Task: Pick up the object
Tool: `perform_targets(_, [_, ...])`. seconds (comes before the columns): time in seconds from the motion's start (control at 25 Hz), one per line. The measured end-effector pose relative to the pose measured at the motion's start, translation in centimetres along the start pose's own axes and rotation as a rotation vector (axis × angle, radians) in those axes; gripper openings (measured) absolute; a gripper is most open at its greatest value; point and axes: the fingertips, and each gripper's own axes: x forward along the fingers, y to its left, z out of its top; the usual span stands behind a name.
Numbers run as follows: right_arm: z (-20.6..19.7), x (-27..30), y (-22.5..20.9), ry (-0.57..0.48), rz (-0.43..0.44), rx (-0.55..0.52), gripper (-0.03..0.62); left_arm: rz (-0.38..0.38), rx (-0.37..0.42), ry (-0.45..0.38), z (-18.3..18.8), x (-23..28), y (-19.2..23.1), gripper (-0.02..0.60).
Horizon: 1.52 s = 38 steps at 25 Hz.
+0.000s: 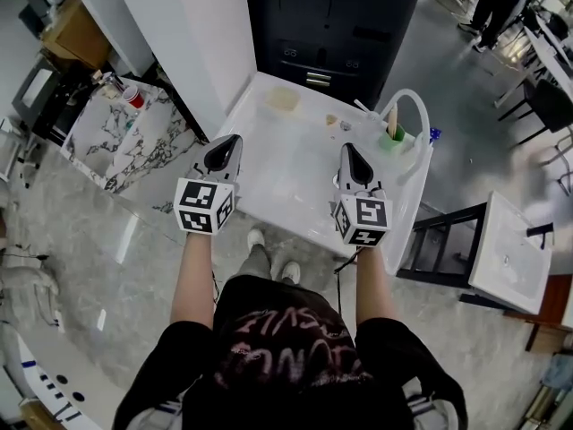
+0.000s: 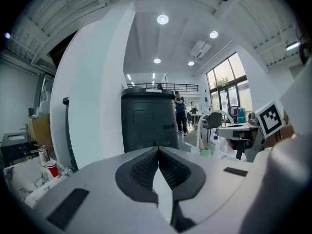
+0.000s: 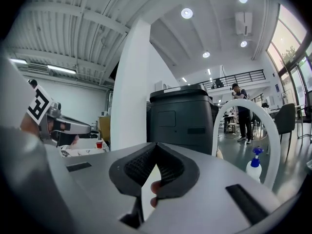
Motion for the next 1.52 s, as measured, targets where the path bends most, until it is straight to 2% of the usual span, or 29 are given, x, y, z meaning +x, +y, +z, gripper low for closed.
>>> perform_targets(0.28, [-0.1,4.3,-1.4,0.008,-0.028,0.006,0.015,-0.056,0.019,-0.010,0.9,5.8,1.3,0.015])
perform_targets(0.56, [-0.4,10.3,-3.0,0.027,-0.066,0.006,0.015,-0.118,0.005,0.025,-0.1,12.9,3.5,0.015])
perform_targets(0.96, [-2.4,16.4,-4.0,0.064,-0.096,0.031,0.015,-0.194,-0.007,0.103,-3.7,19.9,5.2,0.015])
perform_targets(1.36, [-4.2,19.7,-5.3,0.103,-0.120,0.037,0.015,-0.309,0.032,0.219,-8.7,25.8,4.4,0.017])
perform_targets(1.4, [-4.3,19.9,-5.4,0.107,-0.121,0.035,0.015,-0.325,0.043,0.237,-9.3,26.3,4.2,0.022])
perform_targets(1.52, [-4.7,20.3,-5.8,0.117,-0.127,0.034,0.015,-0.372,0.112,0.291,-10.8,27.8,3.3,0.132])
